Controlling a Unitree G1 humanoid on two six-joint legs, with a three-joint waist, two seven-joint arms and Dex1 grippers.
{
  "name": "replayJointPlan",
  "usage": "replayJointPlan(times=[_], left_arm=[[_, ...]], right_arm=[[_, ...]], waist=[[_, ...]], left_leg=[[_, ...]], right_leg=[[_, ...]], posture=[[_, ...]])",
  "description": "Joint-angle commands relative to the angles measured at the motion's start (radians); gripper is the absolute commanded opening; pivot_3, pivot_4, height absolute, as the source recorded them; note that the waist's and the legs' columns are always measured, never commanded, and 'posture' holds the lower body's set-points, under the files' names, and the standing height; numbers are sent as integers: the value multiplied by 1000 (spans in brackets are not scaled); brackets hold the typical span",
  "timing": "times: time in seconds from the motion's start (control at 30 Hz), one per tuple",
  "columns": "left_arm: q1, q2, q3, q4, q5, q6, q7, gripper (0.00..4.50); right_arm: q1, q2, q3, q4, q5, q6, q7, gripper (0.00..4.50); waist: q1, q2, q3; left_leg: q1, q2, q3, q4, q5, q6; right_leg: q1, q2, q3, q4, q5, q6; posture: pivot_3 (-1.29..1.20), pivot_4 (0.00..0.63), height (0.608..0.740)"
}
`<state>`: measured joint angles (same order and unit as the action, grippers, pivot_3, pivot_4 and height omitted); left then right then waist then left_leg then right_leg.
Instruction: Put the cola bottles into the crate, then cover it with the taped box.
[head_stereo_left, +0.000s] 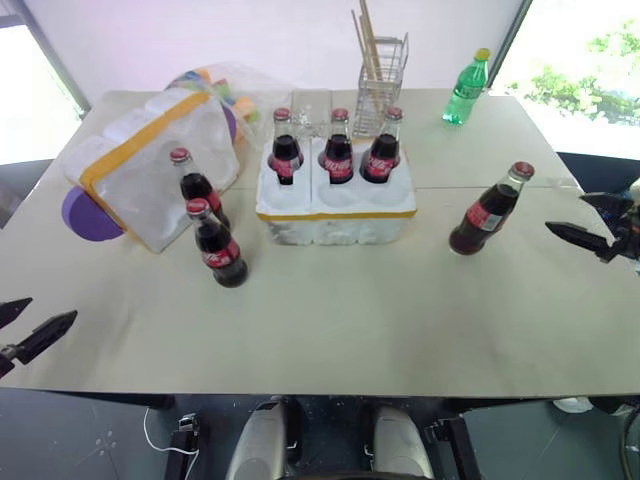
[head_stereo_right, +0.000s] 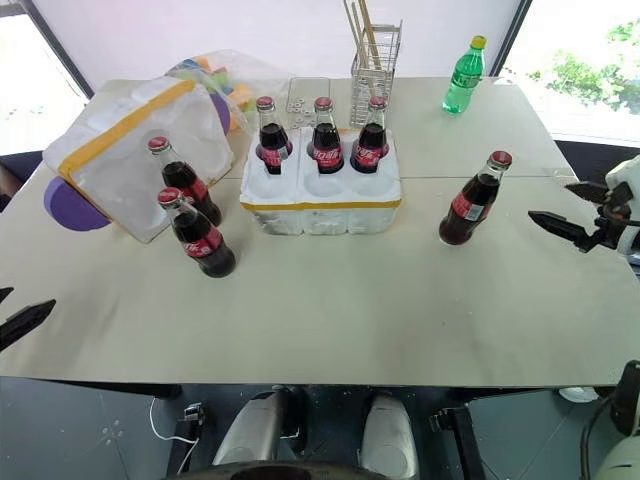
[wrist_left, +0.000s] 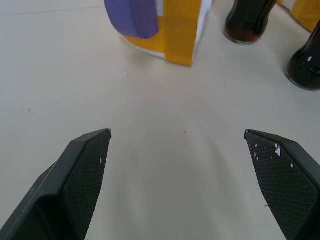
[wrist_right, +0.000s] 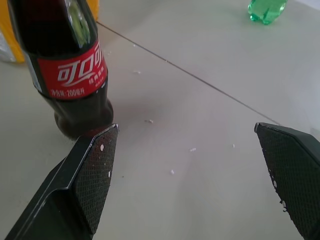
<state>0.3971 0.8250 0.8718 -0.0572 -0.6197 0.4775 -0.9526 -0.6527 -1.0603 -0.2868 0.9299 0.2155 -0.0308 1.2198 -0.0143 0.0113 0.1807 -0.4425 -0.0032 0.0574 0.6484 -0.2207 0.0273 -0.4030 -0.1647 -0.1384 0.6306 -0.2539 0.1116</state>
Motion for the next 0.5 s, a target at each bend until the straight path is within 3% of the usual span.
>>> replayJointPlan(times=[0.03, 0.5], left_arm=[[12, 14, 15, -29, 22, -20, 2, 4468], [7, 9, 26, -40, -9, 29, 5, 4468]], right_arm=[[-16, -11, -3, -1, 0, -19, -11, 4500], [5, -15, -16, -19, 31, 35, 18, 4500]], waist=[[0, 0, 0], [0, 0, 0]], left_leg=[[0, 0, 0, 0, 0, 0], [0, 0, 1, 0, 0, 0]], right_leg=[[0, 0, 0, 0, 0, 0], [0, 0, 0, 0, 0, 0]], posture=[[0, 150, 736], [0, 150, 736]])
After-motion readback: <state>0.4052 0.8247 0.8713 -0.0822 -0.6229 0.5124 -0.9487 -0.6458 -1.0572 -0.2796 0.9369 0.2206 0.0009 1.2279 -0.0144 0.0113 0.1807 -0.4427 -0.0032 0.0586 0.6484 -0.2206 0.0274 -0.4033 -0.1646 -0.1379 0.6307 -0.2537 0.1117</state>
